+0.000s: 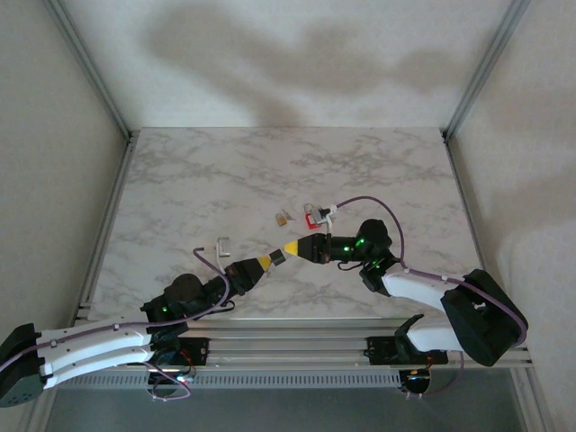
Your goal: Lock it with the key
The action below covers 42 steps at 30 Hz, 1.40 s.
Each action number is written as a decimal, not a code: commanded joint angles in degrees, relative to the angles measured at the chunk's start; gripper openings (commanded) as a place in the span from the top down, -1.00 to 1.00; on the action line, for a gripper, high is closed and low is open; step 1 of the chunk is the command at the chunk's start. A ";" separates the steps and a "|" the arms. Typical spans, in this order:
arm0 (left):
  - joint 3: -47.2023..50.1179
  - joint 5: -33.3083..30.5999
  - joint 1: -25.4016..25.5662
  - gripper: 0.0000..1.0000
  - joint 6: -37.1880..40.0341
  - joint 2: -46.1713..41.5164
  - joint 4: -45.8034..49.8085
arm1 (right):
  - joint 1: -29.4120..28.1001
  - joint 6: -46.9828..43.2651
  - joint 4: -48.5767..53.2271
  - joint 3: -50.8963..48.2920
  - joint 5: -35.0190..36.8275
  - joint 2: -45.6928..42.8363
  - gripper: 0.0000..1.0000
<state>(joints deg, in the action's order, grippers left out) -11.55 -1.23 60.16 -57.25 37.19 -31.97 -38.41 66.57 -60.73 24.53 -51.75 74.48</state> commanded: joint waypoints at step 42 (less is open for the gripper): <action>3.56 2.19 -0.42 0.78 -2.87 1.66 -10.40 | -0.70 2.17 -6.22 1.97 -0.81 2.84 1.00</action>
<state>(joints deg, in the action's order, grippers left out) -8.38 -1.21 60.10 -59.79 38.81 -39.66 -38.50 68.42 -64.07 24.64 -52.53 76.82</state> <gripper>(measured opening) 0.110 0.051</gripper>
